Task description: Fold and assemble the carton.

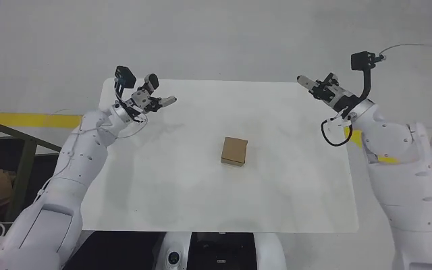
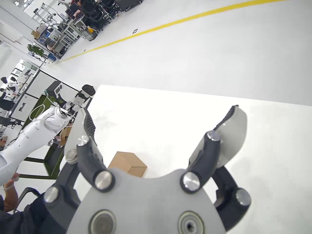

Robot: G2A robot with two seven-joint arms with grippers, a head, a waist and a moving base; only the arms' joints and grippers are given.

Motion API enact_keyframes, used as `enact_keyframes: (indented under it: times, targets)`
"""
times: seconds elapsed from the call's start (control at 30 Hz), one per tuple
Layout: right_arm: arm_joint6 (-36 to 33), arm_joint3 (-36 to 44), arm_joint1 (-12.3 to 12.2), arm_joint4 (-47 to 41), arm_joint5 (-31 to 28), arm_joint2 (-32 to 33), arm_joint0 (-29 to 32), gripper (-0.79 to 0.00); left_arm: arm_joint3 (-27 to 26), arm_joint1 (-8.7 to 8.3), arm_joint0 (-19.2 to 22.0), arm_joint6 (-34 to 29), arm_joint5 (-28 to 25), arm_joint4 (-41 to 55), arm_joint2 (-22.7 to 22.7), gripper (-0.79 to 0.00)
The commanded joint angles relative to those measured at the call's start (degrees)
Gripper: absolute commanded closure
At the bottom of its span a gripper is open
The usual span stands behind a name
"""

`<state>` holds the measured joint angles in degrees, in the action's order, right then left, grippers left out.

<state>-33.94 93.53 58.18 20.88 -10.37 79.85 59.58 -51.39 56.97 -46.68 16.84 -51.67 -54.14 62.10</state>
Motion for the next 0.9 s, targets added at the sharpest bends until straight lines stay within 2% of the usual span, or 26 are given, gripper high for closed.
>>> enact_keyframes:
  times: [0.0, 0.1, 0.87]
  targets:
    - [0.1, 0.2, 0.0, 0.1, 0.3, 0.0, -0.4, -0.785, -1.3, -0.37, -1.0, -0.6, 0.4, 0.3, 1.2, -0.785]
    - [0.1, 0.1, 0.0, 0.8, 0.6, 0.1, -1.0, -0.785, -2.9, -0.80, -2.2, -1.5, 0.7, 0.9, 2.7, -0.785]
    - [0.1, 0.1, 0.0, 0.8, 0.6, 0.1, -1.0, -0.785, -2.9, -0.80, -2.2, -1.5, 0.7, 0.9, 2.7, -0.784]
